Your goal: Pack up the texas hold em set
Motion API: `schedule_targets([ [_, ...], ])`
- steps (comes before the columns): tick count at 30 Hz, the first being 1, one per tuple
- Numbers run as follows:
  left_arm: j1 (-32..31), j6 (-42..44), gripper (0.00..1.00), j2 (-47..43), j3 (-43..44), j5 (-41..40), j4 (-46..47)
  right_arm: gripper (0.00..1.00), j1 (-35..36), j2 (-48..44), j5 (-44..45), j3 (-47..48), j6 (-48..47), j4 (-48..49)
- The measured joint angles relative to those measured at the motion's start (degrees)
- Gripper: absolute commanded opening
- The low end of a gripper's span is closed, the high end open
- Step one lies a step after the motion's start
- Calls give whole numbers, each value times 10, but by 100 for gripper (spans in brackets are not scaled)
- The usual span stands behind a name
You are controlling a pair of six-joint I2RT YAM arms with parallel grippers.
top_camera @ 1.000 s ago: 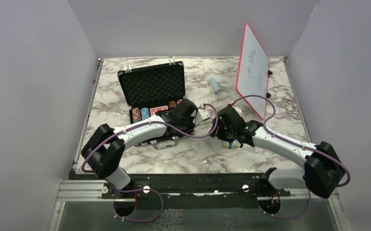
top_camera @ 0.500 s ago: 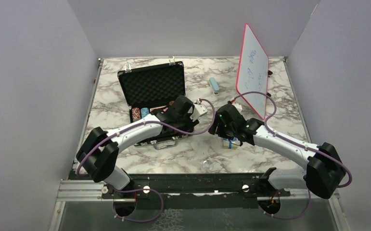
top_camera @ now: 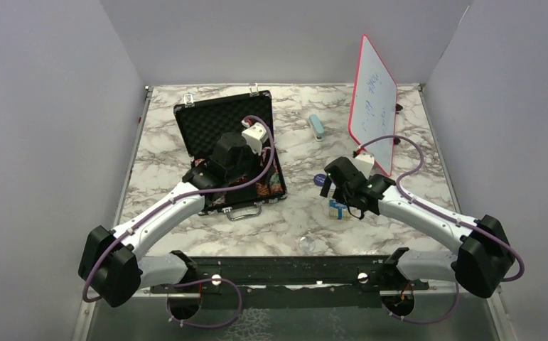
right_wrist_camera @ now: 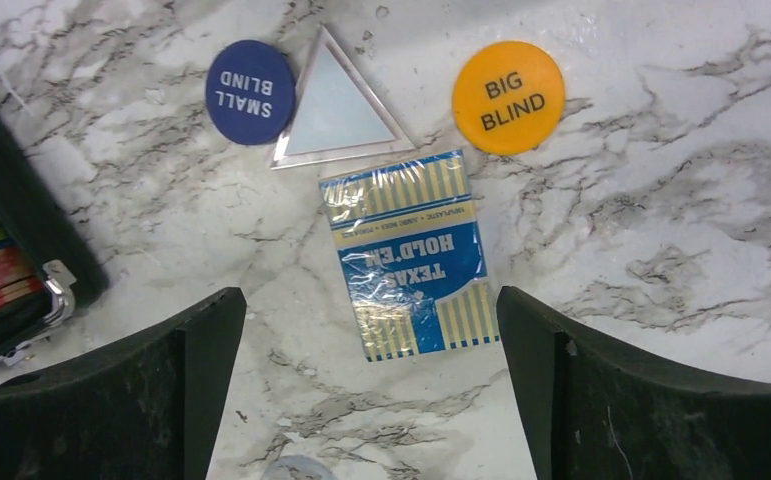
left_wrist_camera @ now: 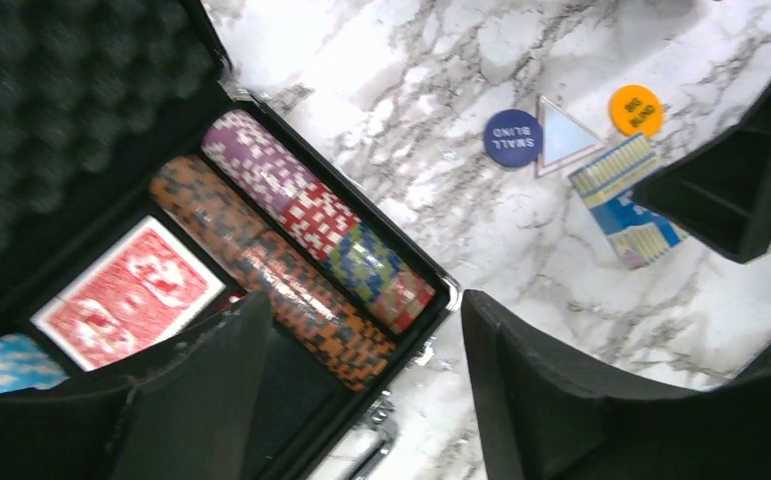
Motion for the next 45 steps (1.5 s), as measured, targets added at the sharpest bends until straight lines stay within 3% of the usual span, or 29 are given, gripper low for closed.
schedule_targets([
  [13, 1, -137, 81, -62, -76, 28, 30, 98, -35, 73, -70, -40, -11, 19],
  [16, 1, -147, 81, -70, -80, 28, 30, 86, -48, 106, -103, -42, -26, 36],
  [21, 9, -155, 89, -77, -80, 32, 25, 58, -52, 132, -127, -31, -75, 45],
  [25, 26, -162, 96, -77, -71, 35, 1, 49, -54, 139, -133, -23, -115, 53],
  [34, 73, -204, 99, -78, -48, 93, -20, 48, -43, 80, -198, -16, -234, 107],
  [39, 75, -249, 98, -86, -5, 129, -19, 48, -41, 3, -296, -8, -319, 183],
  [45, 75, -326, 90, -87, 11, 199, 24, 49, -39, -28, -436, 33, -422, 249],
])
